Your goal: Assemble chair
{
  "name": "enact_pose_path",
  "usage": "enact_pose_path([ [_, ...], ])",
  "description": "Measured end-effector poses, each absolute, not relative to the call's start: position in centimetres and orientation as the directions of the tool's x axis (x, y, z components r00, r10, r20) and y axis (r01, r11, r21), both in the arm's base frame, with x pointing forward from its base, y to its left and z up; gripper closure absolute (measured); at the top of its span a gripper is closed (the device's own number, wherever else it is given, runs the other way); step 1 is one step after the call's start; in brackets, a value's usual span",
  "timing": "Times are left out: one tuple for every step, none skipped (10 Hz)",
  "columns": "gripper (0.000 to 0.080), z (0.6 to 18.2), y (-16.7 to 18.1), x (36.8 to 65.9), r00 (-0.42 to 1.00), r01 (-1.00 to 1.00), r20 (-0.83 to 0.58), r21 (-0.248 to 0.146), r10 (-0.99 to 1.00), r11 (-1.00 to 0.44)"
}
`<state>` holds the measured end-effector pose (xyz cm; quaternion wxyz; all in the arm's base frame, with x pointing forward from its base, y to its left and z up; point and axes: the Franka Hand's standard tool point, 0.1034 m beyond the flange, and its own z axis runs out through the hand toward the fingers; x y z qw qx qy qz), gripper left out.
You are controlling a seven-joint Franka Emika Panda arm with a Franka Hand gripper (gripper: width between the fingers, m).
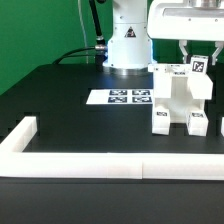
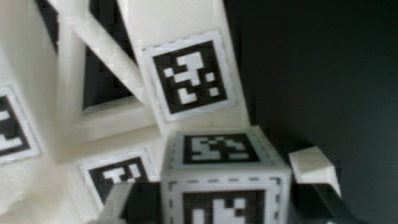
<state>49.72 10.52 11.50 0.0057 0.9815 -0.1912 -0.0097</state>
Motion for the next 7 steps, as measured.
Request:
enact_pose_path([
  [0.0511,11.50,10.53,49.72,0.917,-0.399,-0.017,0.014,-0.399,-0.917],
  [0.0511,11.48,10.53,49.70,0.915,-0.403,-0.018,0.013,-0.403,-0.915],
  [0.0366,11.47,10.53,49.70,0.916,-0.402,-0.018,0.013,-0.402,-0.916],
  [0.0227,11.47,10.53,49.70,0.916,-0.402,-0.018,0.013,-0.402,-0.916],
  [0.0227,11.47,10.53,49.70,0.916,-0.402,-0.019,0.013,-0.402,-0.916],
  [0.0167,11.47,10.53,49.70,0.916,-0.402,-0.019,0.013,-0.402,-0.916],
  [0.0153,11.46,10.53,49.70,0.916,-0.401,-0.019,0.013,-0.401,-0.916],
])
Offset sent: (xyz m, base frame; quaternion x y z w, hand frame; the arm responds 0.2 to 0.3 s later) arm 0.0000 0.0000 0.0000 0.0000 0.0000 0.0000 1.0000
